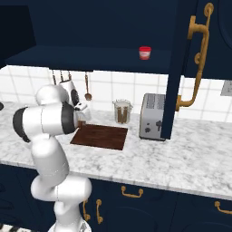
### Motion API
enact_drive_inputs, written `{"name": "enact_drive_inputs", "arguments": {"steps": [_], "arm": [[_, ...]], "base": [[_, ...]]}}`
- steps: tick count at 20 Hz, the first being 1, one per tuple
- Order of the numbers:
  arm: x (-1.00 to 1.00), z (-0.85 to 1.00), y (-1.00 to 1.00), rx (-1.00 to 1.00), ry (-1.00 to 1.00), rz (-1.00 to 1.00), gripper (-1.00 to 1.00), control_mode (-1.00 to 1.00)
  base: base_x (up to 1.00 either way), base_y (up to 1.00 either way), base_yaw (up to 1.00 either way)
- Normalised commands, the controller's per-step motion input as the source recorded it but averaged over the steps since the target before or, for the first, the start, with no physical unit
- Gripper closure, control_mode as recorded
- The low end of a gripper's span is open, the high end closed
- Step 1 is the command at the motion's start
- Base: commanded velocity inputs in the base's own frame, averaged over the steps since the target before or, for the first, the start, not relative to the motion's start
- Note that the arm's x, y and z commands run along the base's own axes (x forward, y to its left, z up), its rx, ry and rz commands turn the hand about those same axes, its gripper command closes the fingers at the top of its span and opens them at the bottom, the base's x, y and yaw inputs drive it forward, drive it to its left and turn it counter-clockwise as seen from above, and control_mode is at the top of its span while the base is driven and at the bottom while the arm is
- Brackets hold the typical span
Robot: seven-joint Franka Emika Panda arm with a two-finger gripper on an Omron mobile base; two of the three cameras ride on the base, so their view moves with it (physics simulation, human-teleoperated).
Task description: From the different types of pastries on the counter, select a croissant and place it on the cutting board. Then retrieve a jar of jam from the cabinet and place it alongside the croissant on the cutting board.
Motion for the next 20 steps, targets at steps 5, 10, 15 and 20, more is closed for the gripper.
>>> {"name": "enact_drive_inputs", "arguments": {"steps": [5,10,15,20], "arm": [[-0.23,-0.09,-0.24,0.07,-0.14,0.00,1.00,-1.00],[0.13,-0.05,0.00,0.00,-0.12,0.00,1.00,-1.00],[0.30,0.00,0.00,0.00,-0.01,0.00,1.00,-1.00],[0.43,0.00,0.00,0.00,0.00,0.00,-1.00,-1.00]], "base": [[0.00,0.00,0.00],[0.00,0.00,0.00],[0.00,0.00,0.00],[0.00,0.00,0.00]]}}
